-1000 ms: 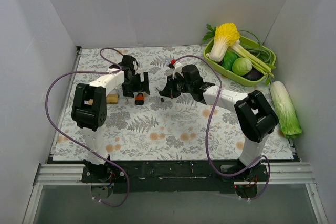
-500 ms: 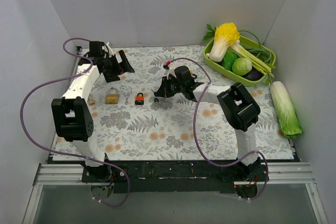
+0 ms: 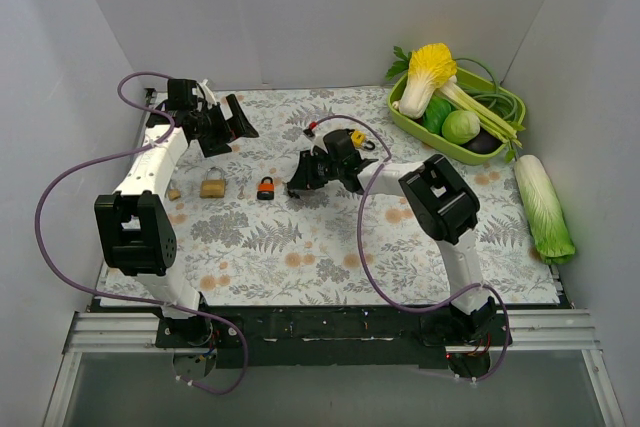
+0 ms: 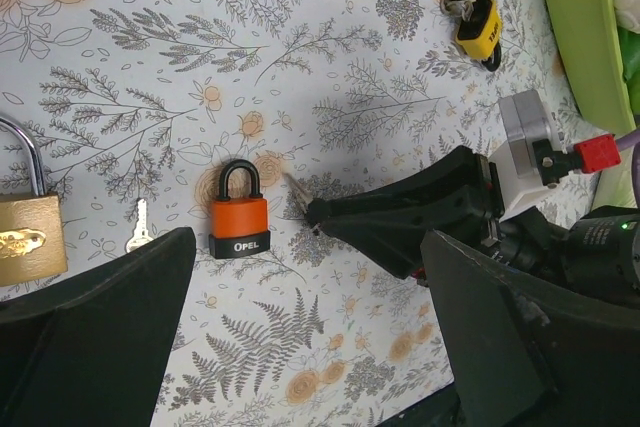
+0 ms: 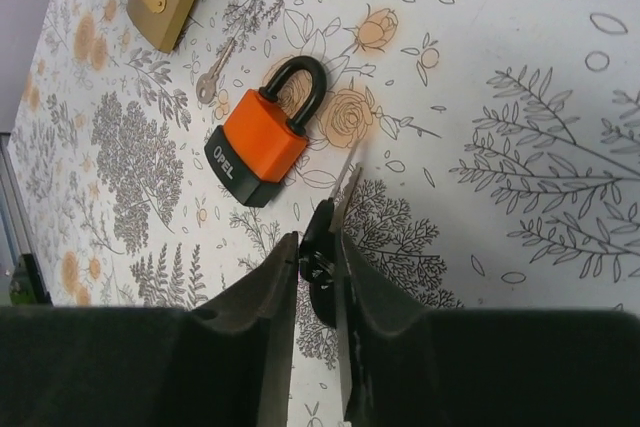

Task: Lock with the key
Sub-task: Place the key at the center of the board, then pick up the lock from the center of the board.

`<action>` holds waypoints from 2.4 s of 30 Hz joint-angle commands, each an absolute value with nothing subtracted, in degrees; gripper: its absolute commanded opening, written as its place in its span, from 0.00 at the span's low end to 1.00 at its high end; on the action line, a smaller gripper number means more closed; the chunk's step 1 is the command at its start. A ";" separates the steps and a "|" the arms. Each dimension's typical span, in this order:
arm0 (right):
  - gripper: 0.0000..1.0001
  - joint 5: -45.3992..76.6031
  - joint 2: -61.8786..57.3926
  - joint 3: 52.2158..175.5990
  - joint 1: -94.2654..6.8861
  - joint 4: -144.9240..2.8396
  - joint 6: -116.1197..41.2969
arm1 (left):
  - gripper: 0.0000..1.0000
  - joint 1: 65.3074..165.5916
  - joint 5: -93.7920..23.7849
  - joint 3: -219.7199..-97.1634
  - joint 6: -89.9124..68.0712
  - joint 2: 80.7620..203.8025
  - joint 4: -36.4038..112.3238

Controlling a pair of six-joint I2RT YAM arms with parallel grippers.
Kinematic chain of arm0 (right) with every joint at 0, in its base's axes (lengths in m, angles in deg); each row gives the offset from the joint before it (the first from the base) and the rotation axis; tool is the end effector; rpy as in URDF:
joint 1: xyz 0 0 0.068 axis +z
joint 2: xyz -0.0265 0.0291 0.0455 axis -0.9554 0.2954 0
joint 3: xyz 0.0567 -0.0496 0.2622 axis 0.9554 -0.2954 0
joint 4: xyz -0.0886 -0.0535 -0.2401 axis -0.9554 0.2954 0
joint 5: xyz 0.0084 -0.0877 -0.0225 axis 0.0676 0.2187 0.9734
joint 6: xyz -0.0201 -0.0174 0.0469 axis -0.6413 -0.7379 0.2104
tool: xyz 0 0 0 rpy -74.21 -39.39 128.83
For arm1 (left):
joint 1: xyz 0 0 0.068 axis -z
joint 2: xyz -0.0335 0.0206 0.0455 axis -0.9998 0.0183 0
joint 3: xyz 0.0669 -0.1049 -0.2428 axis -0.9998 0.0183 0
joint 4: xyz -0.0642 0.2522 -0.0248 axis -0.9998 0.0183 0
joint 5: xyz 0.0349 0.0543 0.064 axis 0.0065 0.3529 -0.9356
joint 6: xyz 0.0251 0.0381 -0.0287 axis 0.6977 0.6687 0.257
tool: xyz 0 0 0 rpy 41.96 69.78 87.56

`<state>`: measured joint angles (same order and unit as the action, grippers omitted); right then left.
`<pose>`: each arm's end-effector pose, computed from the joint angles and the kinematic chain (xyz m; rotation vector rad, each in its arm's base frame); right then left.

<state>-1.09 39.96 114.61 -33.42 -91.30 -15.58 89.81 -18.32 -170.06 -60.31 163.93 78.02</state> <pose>0.3543 0.3100 0.1473 -0.4925 2.1563 1.1397 0.3709 -0.0206 0.2948 -1.1322 2.3626 -0.9679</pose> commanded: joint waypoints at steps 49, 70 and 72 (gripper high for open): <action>0.68 4.26 57.21 156.40 -52.16 -42.28 -84.04 | 0.98 89.30 -7.05 -171.18 -59.72 163.03 76.10; 0.01 -3.38 33.59 146.21 -51.72 -50.97 -46.46 | 0.98 89.48 2.43 -156.87 -64.70 150.39 55.56; 0.01 -3.83 29.10 142.62 -51.72 -54.57 -34.72 | 0.98 90.35 2.97 -151.50 -67.09 148.71 47.82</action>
<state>0.74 42.71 144.79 -51.69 -43.69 -59.84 89.77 -1.90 -158.52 -61.51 155.12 63.20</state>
